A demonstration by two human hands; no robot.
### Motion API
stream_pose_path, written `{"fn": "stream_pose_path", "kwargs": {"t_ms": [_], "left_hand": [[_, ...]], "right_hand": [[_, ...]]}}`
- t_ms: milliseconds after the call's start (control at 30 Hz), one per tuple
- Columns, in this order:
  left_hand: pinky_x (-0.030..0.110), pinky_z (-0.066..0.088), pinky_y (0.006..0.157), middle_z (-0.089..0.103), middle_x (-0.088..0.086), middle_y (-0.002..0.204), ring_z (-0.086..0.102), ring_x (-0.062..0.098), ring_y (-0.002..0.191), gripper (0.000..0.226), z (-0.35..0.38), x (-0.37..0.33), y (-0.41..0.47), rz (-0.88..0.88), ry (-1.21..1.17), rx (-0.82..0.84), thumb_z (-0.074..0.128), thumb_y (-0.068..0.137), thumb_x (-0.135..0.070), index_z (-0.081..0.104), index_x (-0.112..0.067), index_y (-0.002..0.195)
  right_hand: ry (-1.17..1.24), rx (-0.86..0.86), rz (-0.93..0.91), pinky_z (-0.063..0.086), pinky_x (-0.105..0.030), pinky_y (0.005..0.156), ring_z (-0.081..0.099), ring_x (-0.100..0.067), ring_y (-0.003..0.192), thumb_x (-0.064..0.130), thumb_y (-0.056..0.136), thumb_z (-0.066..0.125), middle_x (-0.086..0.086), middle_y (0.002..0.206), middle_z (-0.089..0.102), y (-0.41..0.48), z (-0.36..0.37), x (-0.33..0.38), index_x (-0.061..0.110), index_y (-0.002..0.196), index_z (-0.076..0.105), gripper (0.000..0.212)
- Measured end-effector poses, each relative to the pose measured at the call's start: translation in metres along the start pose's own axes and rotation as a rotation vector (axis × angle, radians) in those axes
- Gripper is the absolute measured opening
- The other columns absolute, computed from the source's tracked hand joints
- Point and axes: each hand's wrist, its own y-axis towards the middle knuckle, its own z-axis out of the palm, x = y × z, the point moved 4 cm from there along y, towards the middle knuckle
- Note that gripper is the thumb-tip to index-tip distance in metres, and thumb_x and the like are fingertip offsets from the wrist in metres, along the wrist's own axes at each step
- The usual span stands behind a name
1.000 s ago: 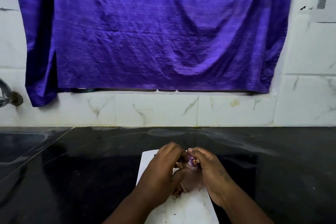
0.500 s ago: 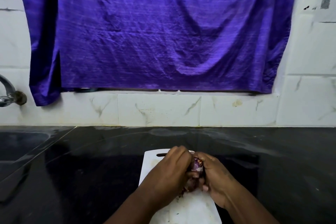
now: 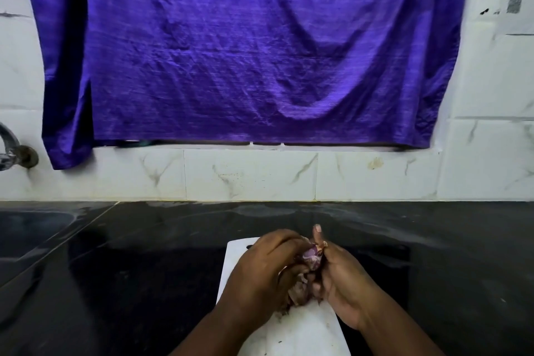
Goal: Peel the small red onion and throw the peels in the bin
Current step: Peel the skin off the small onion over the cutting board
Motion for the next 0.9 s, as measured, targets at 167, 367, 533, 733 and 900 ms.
{"fn": "stream_pose_path", "kwargs": {"t_ms": [167,367,533,733,900], "left_hand": [[0.029,0.054,0.071,0.065,-0.011,0.100,0.064,0.007,0.088,0.007,-0.005,0.004,0.003,-0.056,-0.015,-0.150,0.075,0.093,-0.017,0.071,-0.020,0.097],[0.023,0.050,0.072,0.055,-0.018,0.097,0.057,0.008,0.088,0.016,-0.003,0.010,0.003,-0.167,-0.100,-0.123,0.069,0.097,-0.012,0.059,-0.025,0.095],[0.011,0.036,0.075,0.048,-0.015,0.099,0.048,0.004,0.089,0.014,0.001,0.011,0.002,-0.157,-0.033,-0.004,0.067,0.099,-0.024,0.053,-0.024,0.099],[0.014,0.031,0.072,0.041,-0.017,0.093,0.037,0.002,0.084,0.019,0.001,0.012,0.001,-0.125,0.024,0.055,0.068,0.096,-0.022,0.050,-0.022,0.091],[0.015,0.034,0.070,0.048,-0.015,0.090,0.042,0.004,0.082,0.019,-0.002,0.008,0.003,-0.113,0.011,0.025,0.073,0.093,-0.018,0.054,-0.021,0.090]], "right_hand": [[-0.059,0.016,-0.154,0.054,-0.024,0.053,0.070,-0.012,0.064,0.038,0.107,0.039,-0.014,0.091,0.077,0.001,-0.005,0.007,0.007,0.113,0.076,0.048],[-0.153,0.087,-0.236,0.057,-0.037,0.082,0.069,-0.024,0.093,0.044,0.091,0.069,-0.016,0.113,0.077,0.000,0.000,0.009,0.016,0.124,0.073,0.043],[-0.160,0.062,-0.260,0.055,-0.058,0.098,0.069,-0.047,0.107,0.029,0.093,0.068,-0.023,0.117,0.075,0.000,-0.002,0.006,0.011,0.120,0.074,0.033],[-0.144,0.043,-0.264,0.048,-0.066,0.105,0.069,-0.048,0.113,0.025,0.093,0.066,-0.027,0.115,0.075,0.001,0.000,0.003,0.006,0.115,0.076,0.031],[-0.007,0.012,-0.239,0.063,-0.040,0.079,0.077,-0.032,0.088,0.030,0.093,0.061,-0.024,0.101,0.077,0.002,0.000,0.005,0.000,0.109,0.076,0.038]]}}
